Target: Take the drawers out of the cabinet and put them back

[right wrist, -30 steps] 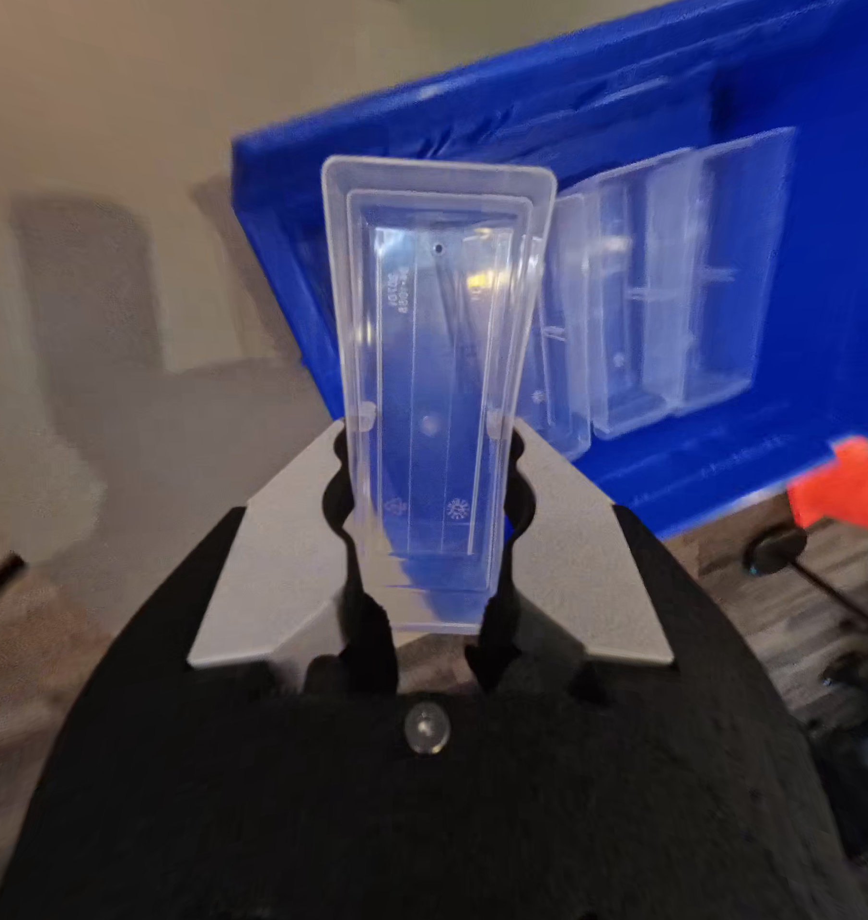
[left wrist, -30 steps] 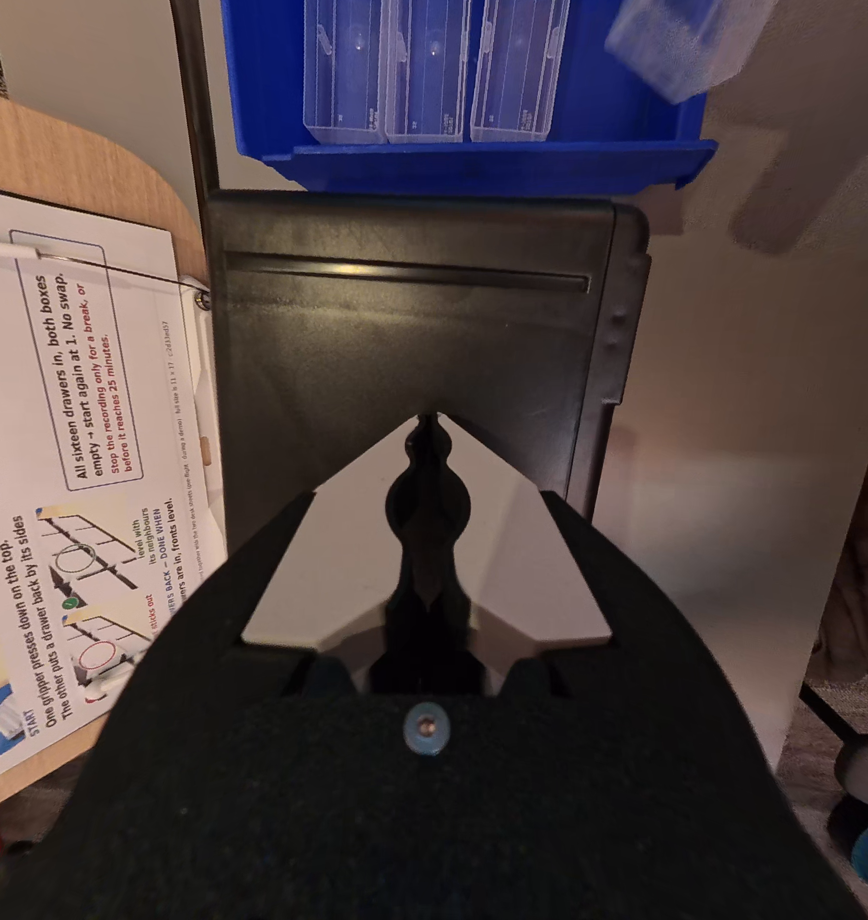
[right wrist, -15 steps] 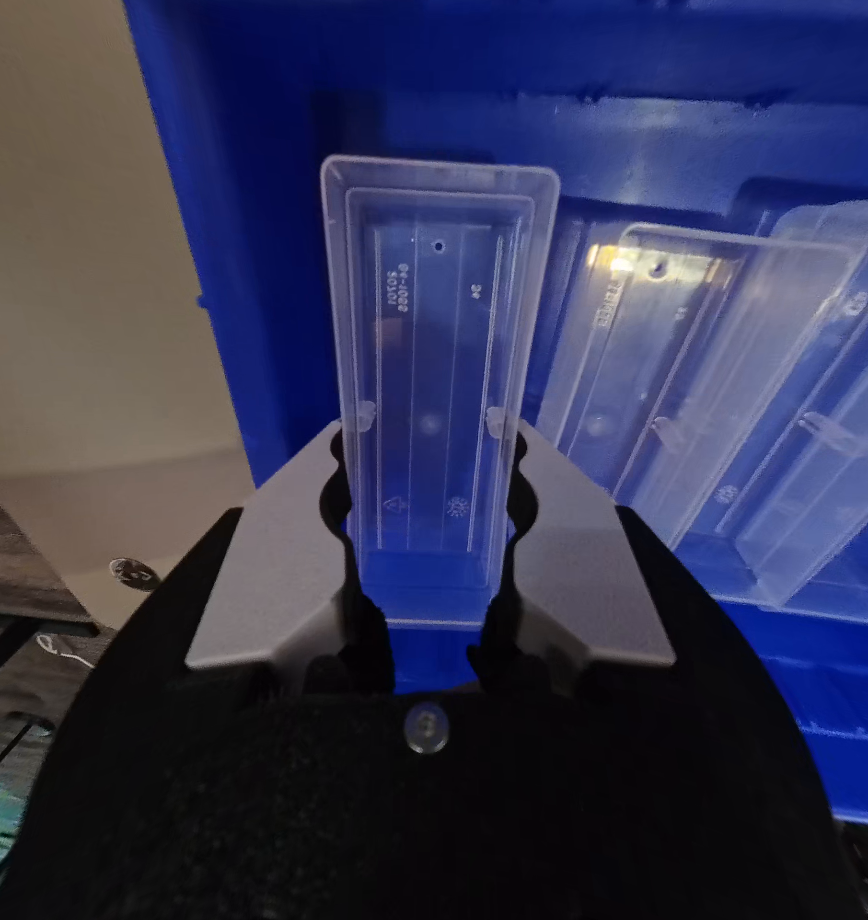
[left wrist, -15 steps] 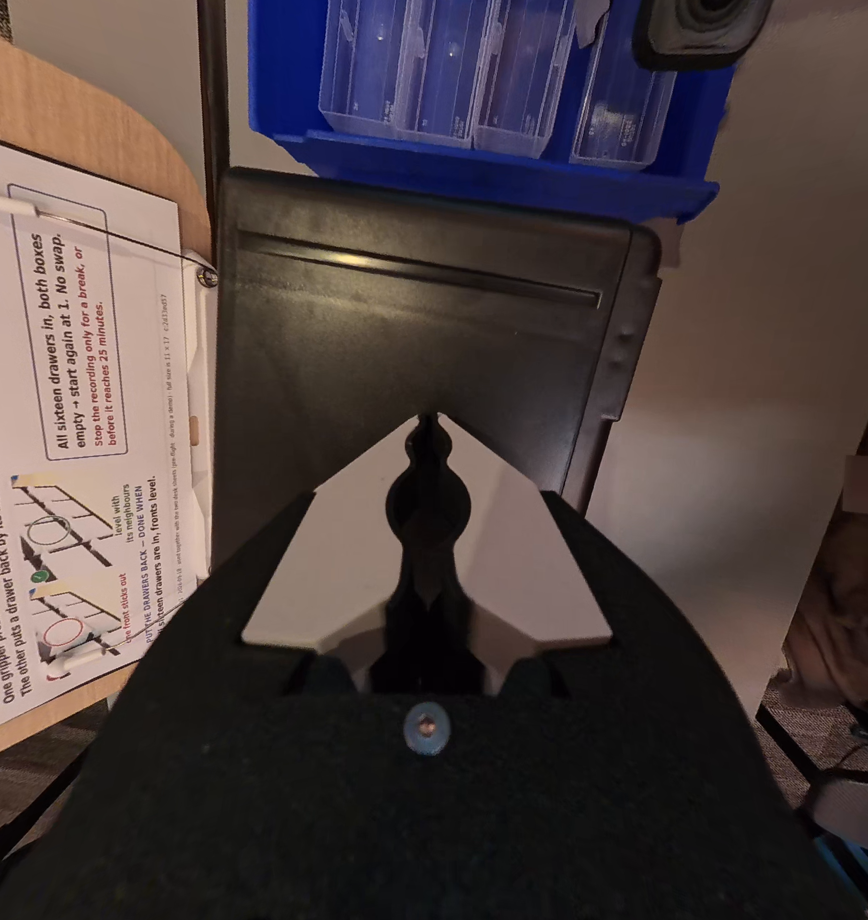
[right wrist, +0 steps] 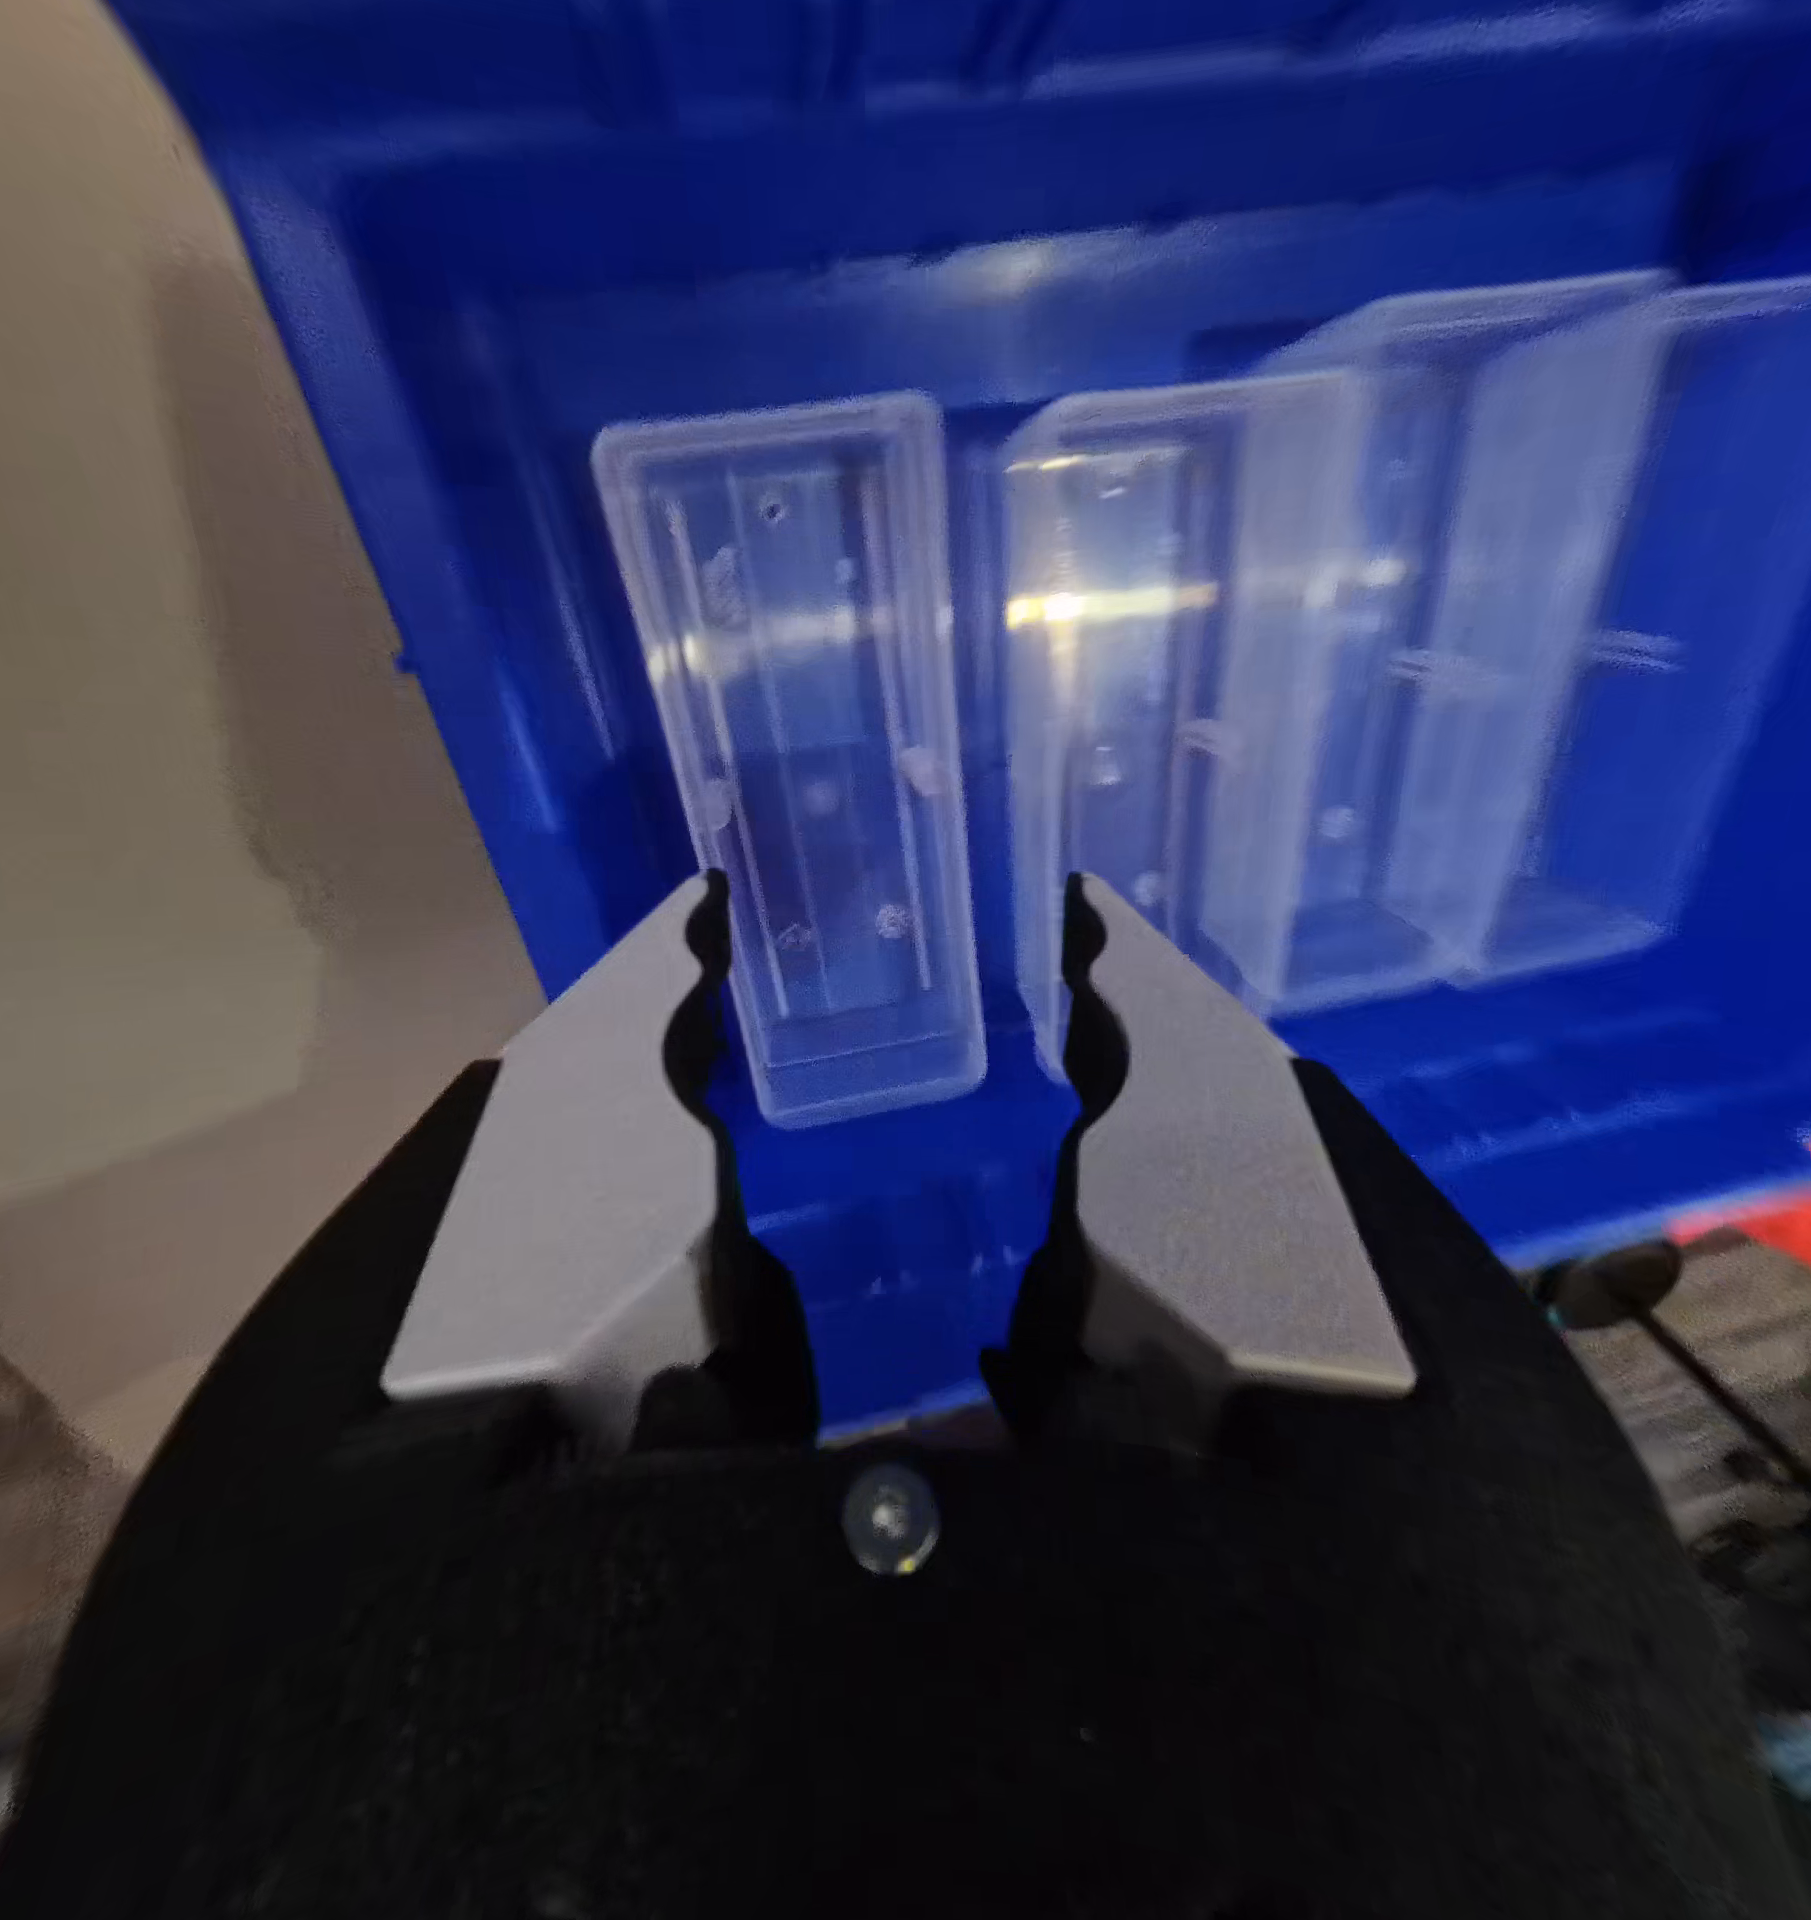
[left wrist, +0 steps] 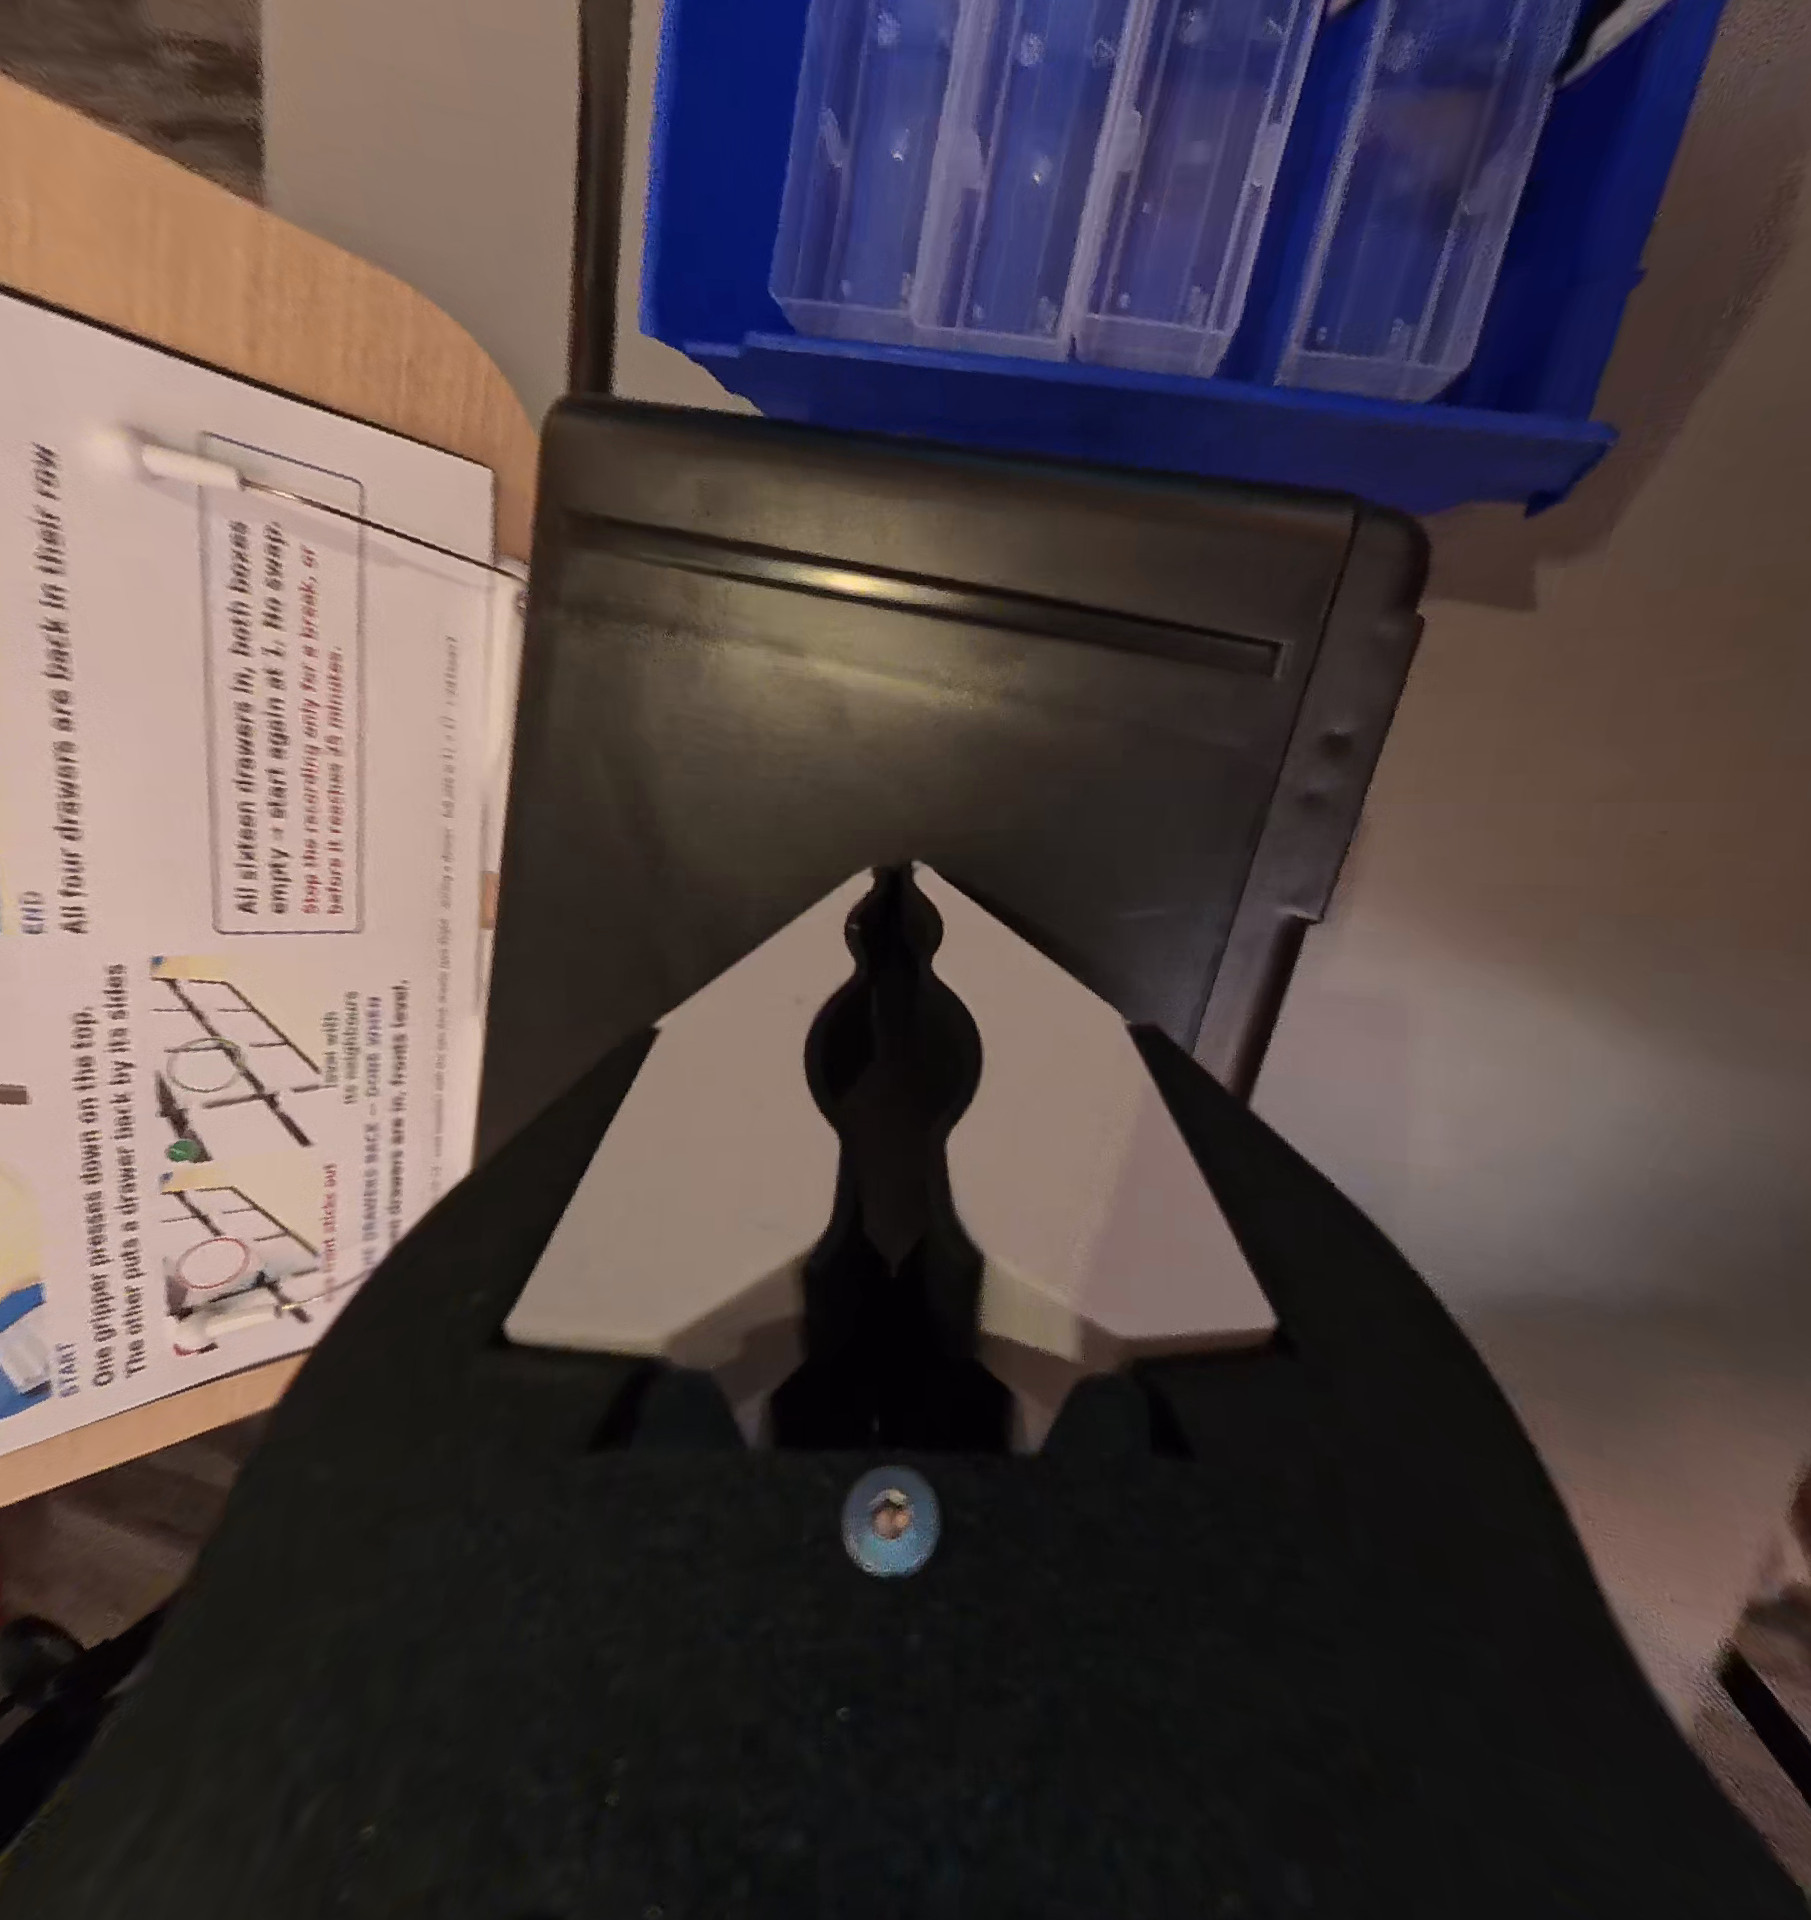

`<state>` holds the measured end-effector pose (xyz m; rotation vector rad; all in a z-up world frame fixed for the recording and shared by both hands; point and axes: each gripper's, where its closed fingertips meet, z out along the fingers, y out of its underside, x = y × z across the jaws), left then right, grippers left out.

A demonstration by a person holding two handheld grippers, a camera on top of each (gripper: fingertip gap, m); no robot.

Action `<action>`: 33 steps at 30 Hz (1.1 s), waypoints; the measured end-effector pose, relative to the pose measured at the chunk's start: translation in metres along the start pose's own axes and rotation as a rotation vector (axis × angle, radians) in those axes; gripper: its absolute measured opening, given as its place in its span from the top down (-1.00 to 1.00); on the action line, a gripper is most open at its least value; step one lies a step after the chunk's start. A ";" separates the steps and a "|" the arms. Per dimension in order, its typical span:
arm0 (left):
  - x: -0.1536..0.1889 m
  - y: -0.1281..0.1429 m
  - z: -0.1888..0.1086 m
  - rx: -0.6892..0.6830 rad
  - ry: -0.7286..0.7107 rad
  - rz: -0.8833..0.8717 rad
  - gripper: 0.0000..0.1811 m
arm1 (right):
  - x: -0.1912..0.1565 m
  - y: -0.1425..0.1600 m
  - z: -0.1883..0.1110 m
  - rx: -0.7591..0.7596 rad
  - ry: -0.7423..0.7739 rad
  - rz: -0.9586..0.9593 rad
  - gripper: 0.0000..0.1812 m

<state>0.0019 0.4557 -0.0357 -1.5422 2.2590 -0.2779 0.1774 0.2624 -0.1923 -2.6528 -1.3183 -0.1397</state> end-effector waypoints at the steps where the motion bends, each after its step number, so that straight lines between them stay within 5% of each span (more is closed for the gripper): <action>1: -0.002 0.000 0.000 0.021 -0.035 0.004 1.00 | 0.004 -0.008 -0.014 0.068 0.052 0.072 0.30; 3: -0.013 0.001 -0.012 0.095 -0.191 -0.054 1.00 | 0.008 -0.026 -0.049 0.249 0.182 0.263 0.30; 7: 0.023 0.023 -0.094 0.533 -0.302 -0.348 0.95 | -0.026 -0.041 -0.107 0.705 0.411 0.695 0.32; 10: 0.074 0.114 -0.117 0.653 -0.385 -0.657 0.89 | -0.079 -0.025 -0.100 0.924 0.474 1.057 0.36; 14: 0.160 0.255 -0.087 0.540 -0.533 -0.975 0.79 | -0.155 -0.024 -0.064 0.984 0.418 1.388 0.34; 19: 0.239 0.342 -0.041 0.458 -0.579 -1.187 0.70 | -0.181 -0.023 -0.058 0.943 0.552 1.361 0.36; 23: 0.258 0.328 -0.032 0.481 -0.456 -1.179 0.62 | -0.172 -0.029 -0.071 1.012 0.551 1.338 0.40; 28: 0.260 0.298 -0.029 0.501 -0.511 -1.071 0.57 | -0.173 -0.030 -0.080 1.076 0.515 1.366 0.43; 30: 0.256 0.236 -0.027 0.628 -0.471 -0.988 0.56 | -0.175 -0.029 -0.082 1.062 0.542 1.350 0.45; 33: 0.259 0.116 0.021 0.616 -0.340 -0.768 0.41 | -0.179 -0.022 -0.088 1.047 0.589 1.337 0.46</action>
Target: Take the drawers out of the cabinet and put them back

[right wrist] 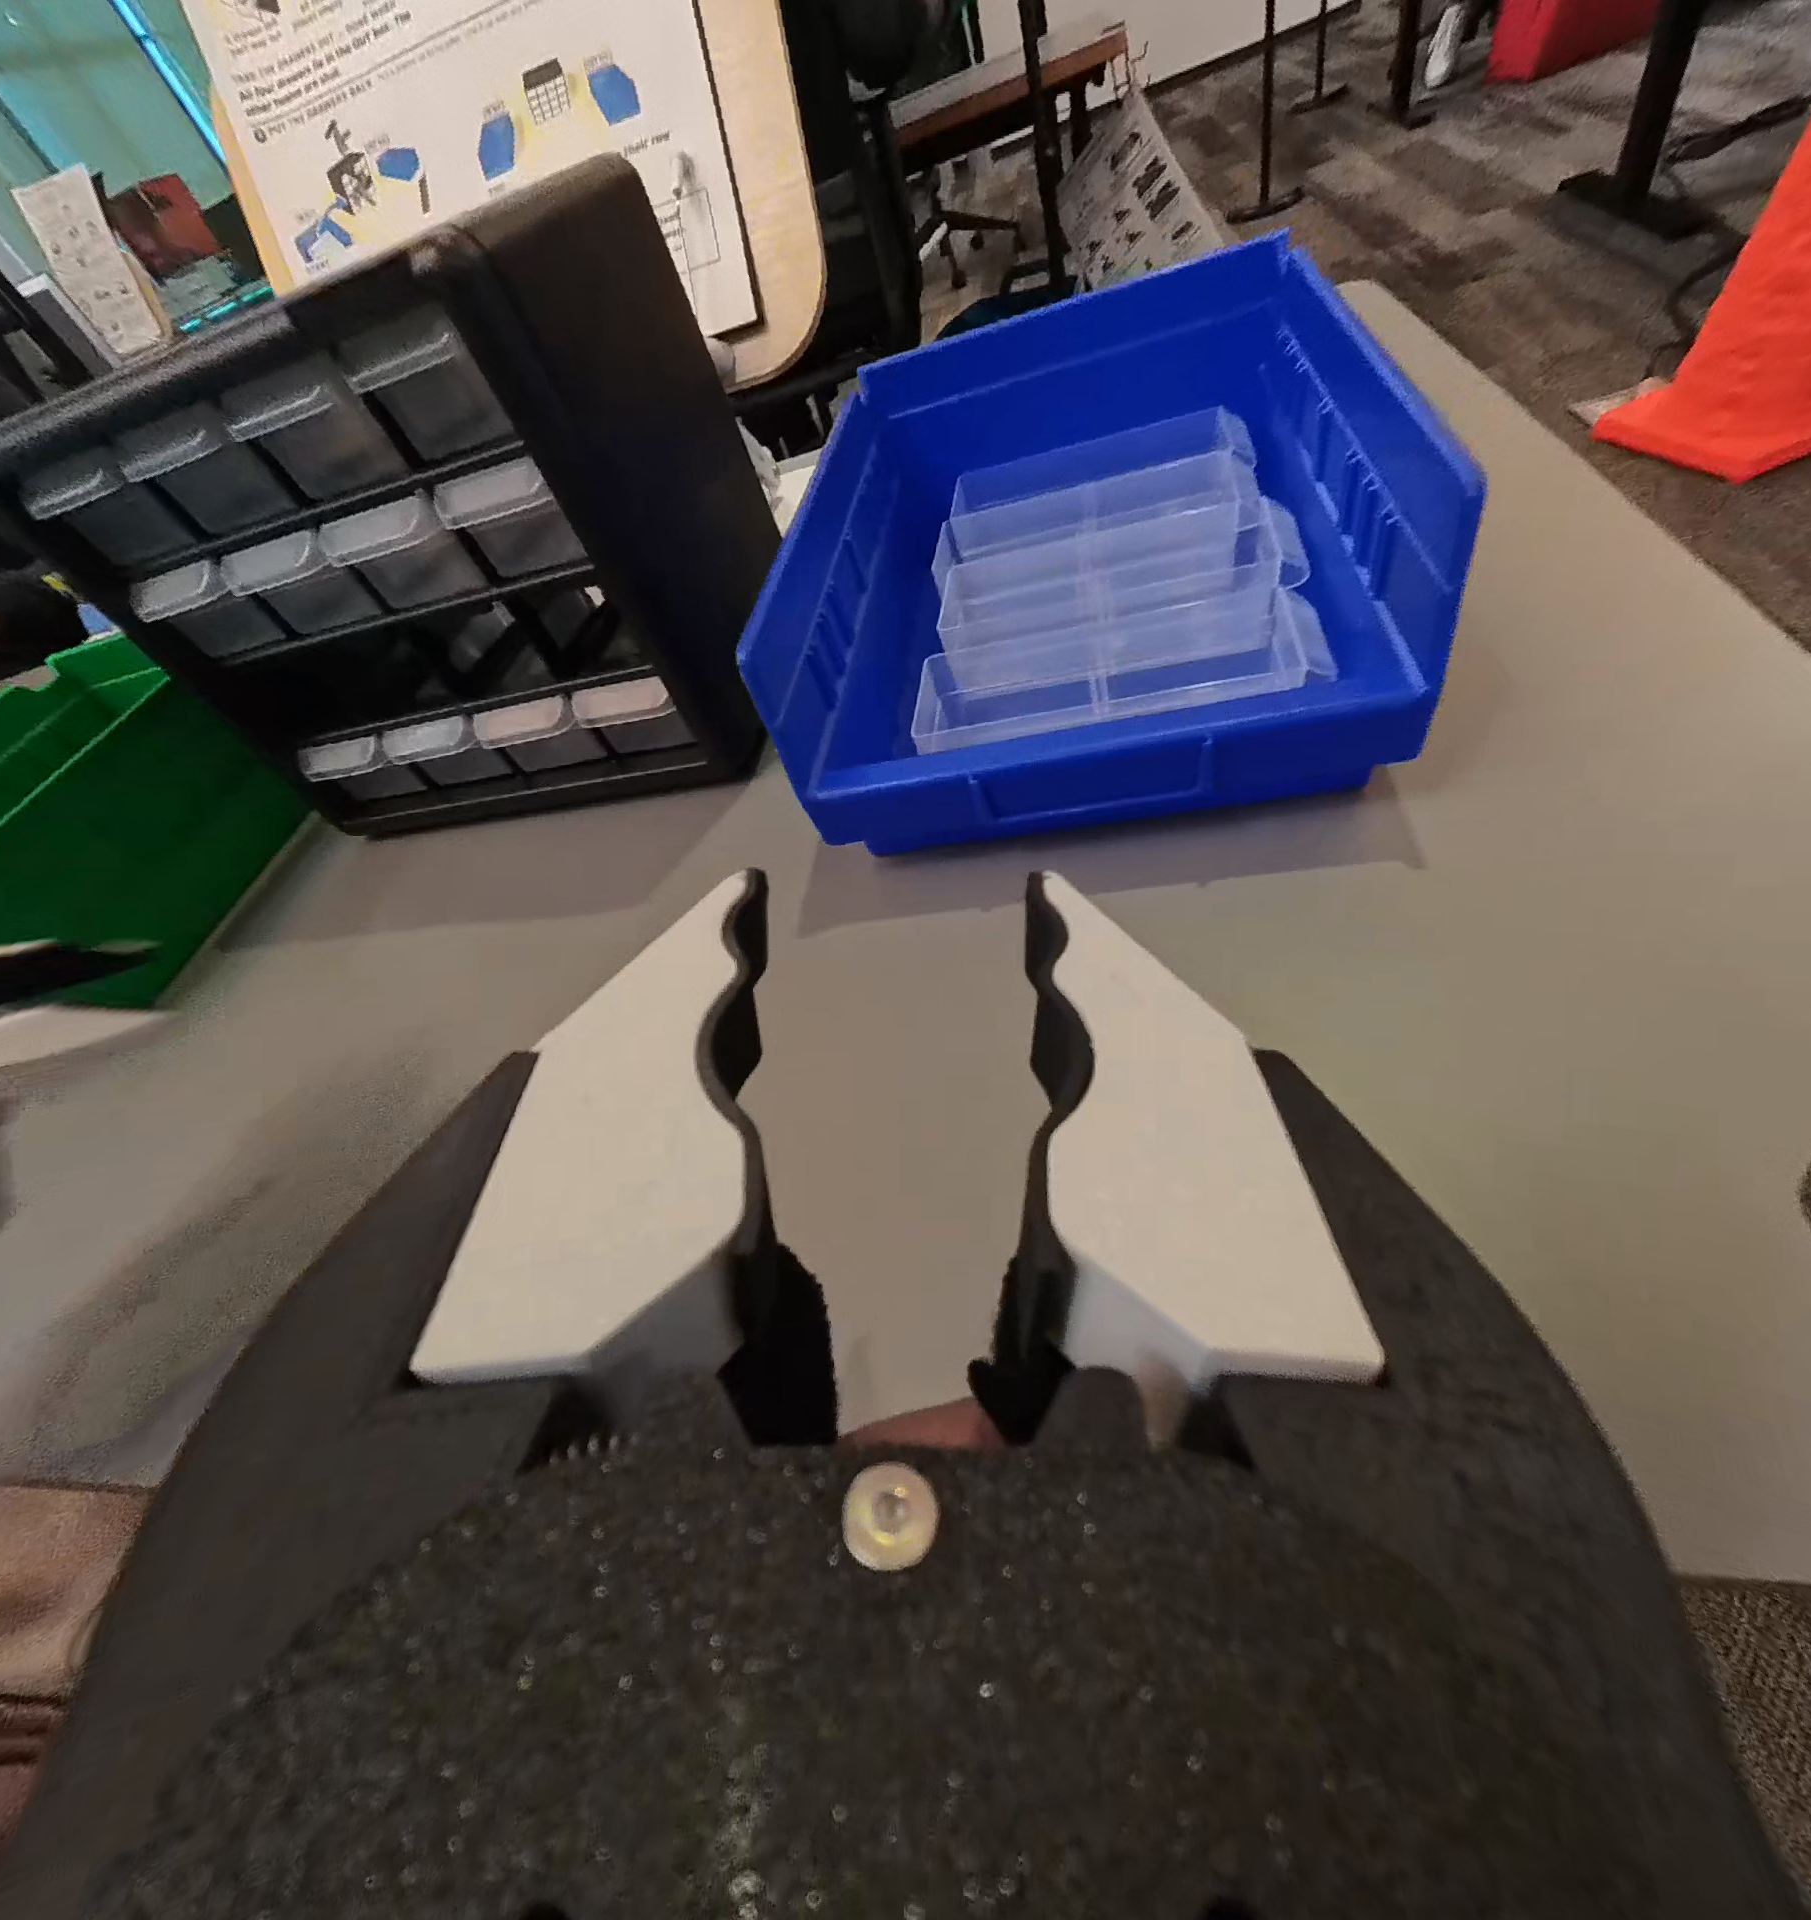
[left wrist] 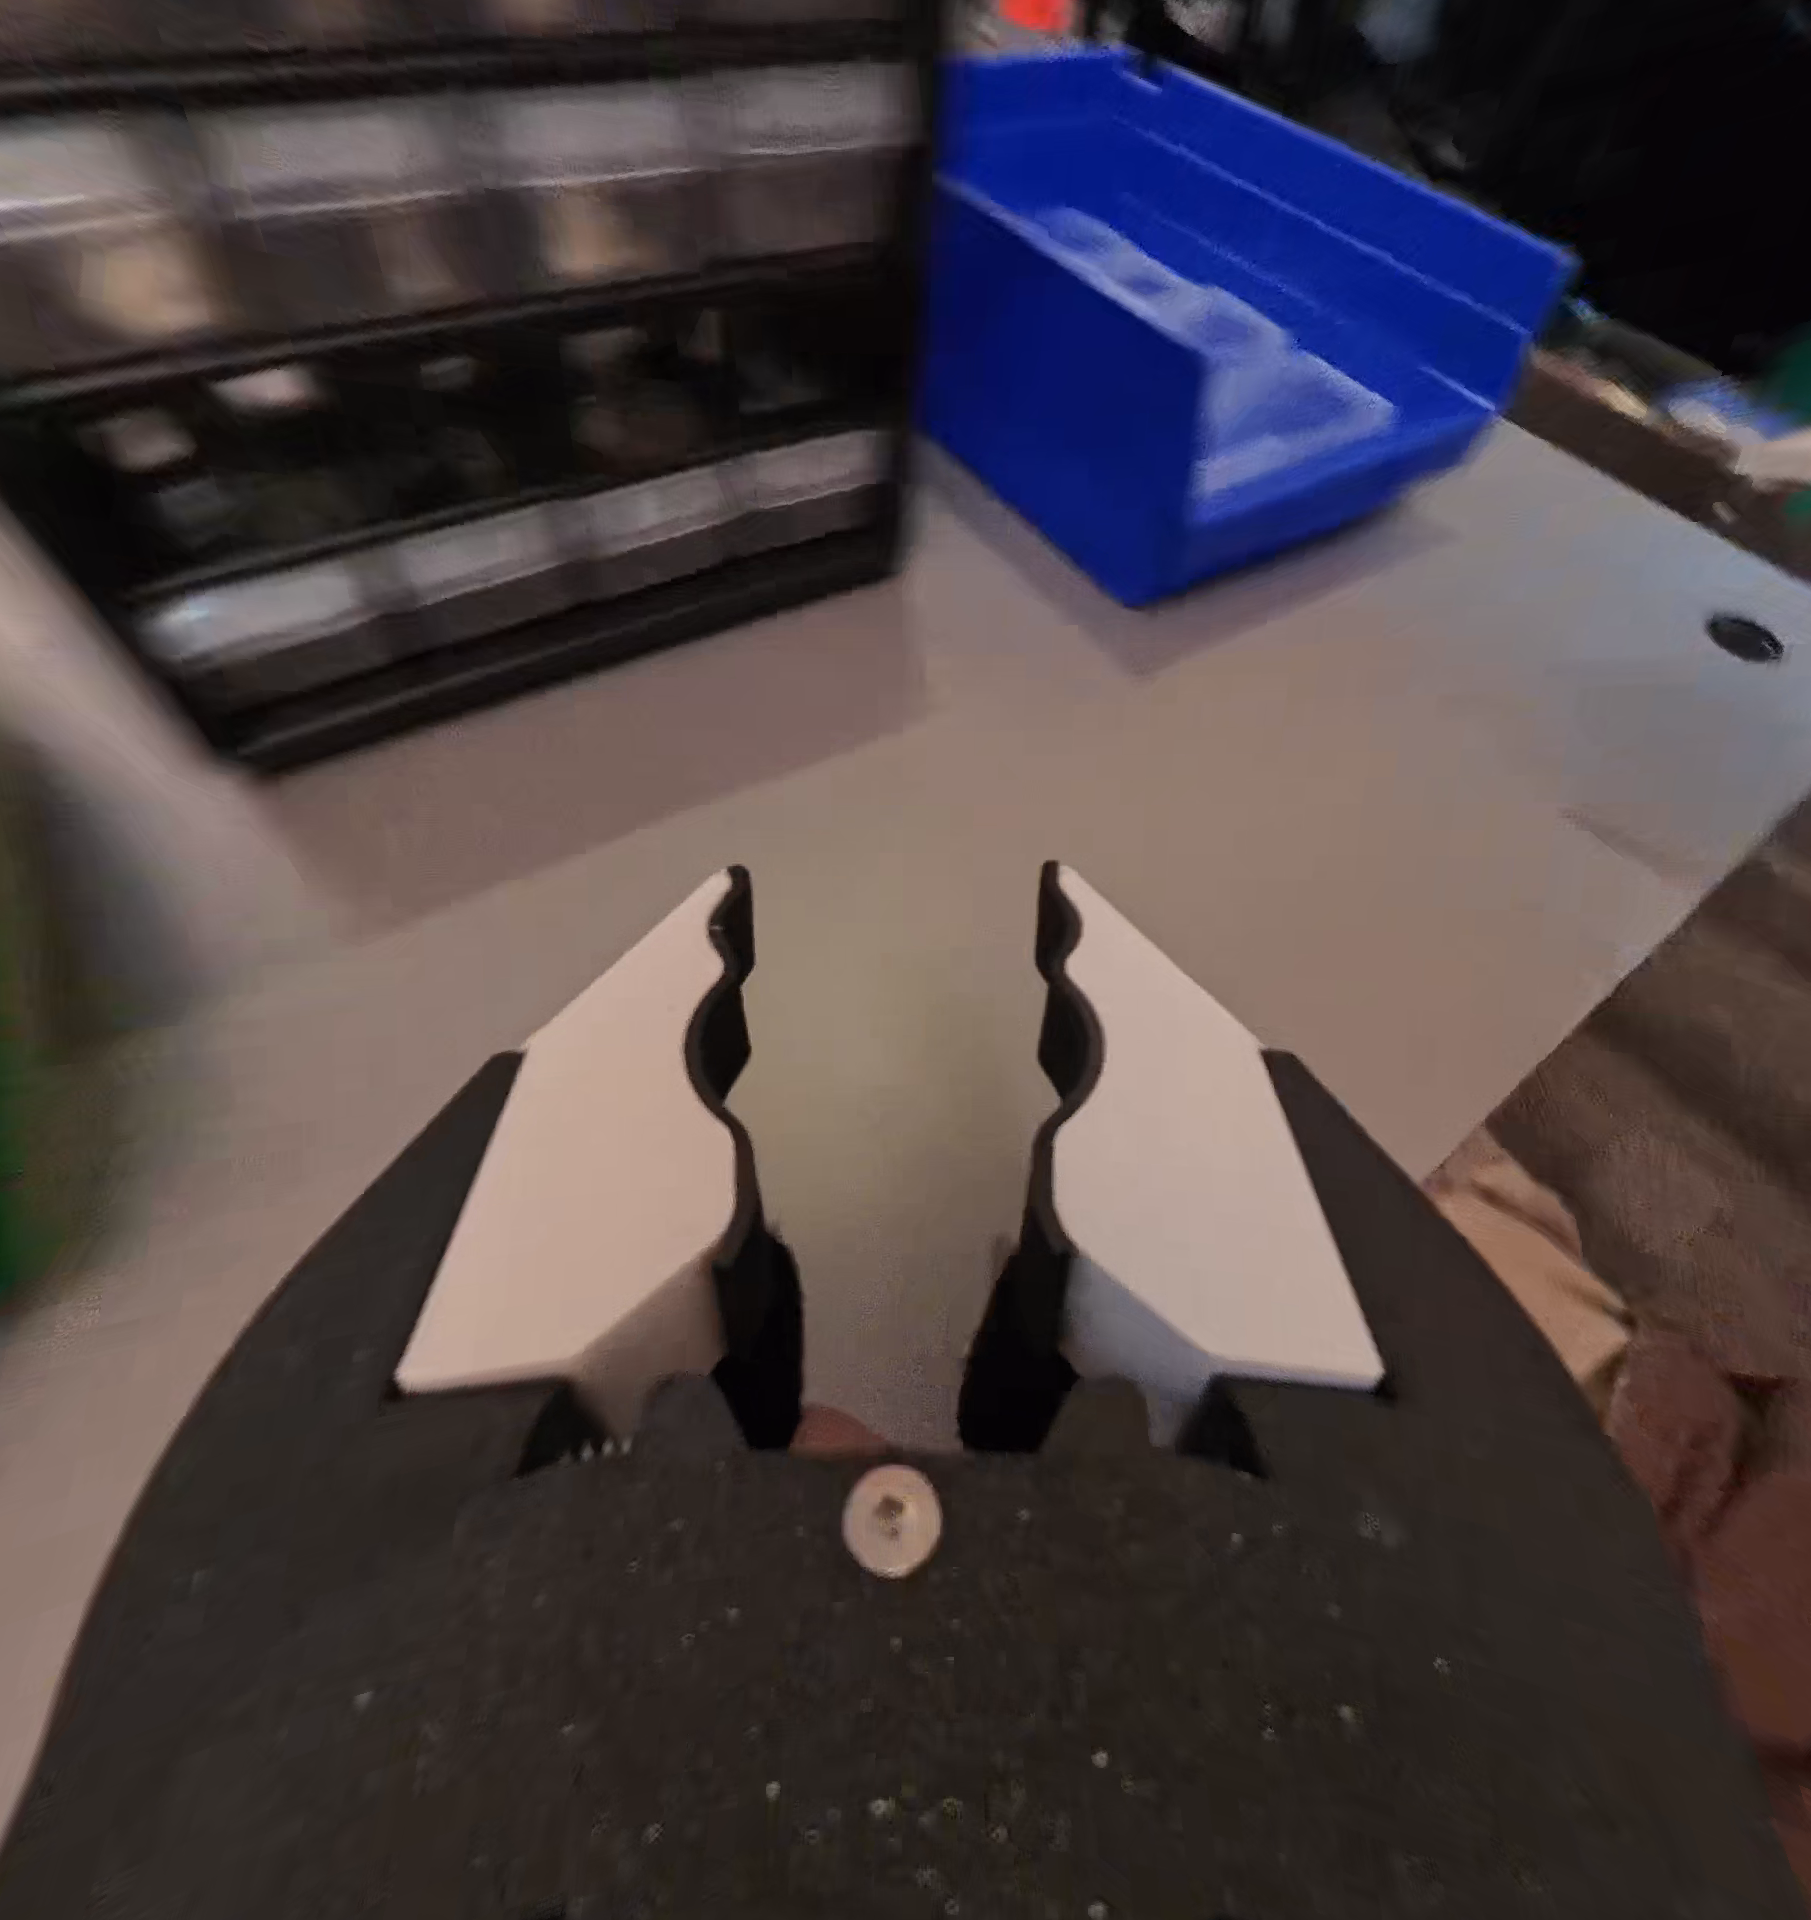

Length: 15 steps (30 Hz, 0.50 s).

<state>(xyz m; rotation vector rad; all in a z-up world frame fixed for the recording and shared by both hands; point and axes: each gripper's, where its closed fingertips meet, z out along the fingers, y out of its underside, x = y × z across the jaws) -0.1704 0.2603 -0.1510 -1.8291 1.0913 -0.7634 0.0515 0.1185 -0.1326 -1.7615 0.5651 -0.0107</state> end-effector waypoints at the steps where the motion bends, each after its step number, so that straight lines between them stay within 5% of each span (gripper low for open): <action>1: 0.026 -0.007 0.033 -0.031 0.035 0.040 0.40 | 0.003 -0.001 -0.003 0.011 0.014 -0.009 0.46; 5: 0.081 -0.047 0.155 -0.090 0.054 -0.014 0.26 | 0.016 -0.002 -0.015 0.030 0.043 -0.006 0.47; 8: 0.092 -0.074 0.214 -0.073 0.009 -0.075 0.26 | 0.025 0.002 -0.025 0.024 0.057 0.018 0.47; 12: 0.085 -0.074 0.243 -0.113 -0.077 -0.048 0.72 | 0.043 0.001 -0.044 0.042 0.101 0.051 0.47; 15: 0.086 -0.067 0.232 -0.119 -0.096 0.120 0.77 | 0.051 -0.003 -0.059 0.070 0.118 0.076 0.47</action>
